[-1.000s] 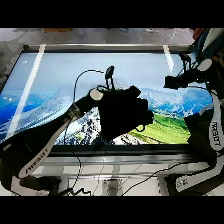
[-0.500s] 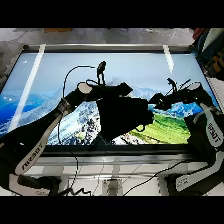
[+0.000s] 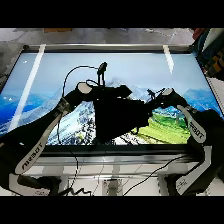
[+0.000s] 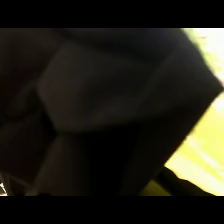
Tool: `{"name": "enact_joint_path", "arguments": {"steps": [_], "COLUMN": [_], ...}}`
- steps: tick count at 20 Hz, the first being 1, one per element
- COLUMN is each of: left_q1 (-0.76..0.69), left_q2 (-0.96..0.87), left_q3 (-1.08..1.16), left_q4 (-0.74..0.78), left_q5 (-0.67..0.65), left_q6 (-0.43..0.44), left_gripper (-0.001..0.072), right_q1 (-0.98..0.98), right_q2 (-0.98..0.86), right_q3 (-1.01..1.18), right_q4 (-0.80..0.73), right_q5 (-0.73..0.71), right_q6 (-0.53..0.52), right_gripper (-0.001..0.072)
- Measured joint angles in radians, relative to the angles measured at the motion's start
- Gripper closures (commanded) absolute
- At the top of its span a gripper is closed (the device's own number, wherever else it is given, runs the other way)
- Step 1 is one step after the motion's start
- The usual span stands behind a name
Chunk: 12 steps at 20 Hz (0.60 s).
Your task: Fold the clothes and pants, and hang the long-sleeved shirts on hangers.
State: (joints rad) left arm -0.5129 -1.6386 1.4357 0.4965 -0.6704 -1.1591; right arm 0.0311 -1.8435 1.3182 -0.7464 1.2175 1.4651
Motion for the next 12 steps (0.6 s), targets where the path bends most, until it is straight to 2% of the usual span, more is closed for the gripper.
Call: {"name": "enact_joint_path", "arguments": {"steps": [6,9,12], "left_q1": [0.066,0.122,0.17], "left_q2": [0.087,0.201,0.352], "left_q3": [0.001,0.001,0.001], "left_q4": [0.169,0.237,0.268], "left_q5": [-0.037,-0.093,-0.145], "left_q6": [0.0,0.0,0.0], "left_gripper": [0.0006,0.0006,0.0006], "right_q1": [0.048,-0.011,-0.121], "right_q2": [0.072,0.204,0.368], "right_q3": [0.116,0.182,0.228], "right_q4": [0.015,-0.024,-0.105], "right_q5": [-0.126,-0.154,-0.108], "right_q6": [-0.036,-0.041,-0.03], "right_gripper": [0.069,0.0689,0.0689]}}
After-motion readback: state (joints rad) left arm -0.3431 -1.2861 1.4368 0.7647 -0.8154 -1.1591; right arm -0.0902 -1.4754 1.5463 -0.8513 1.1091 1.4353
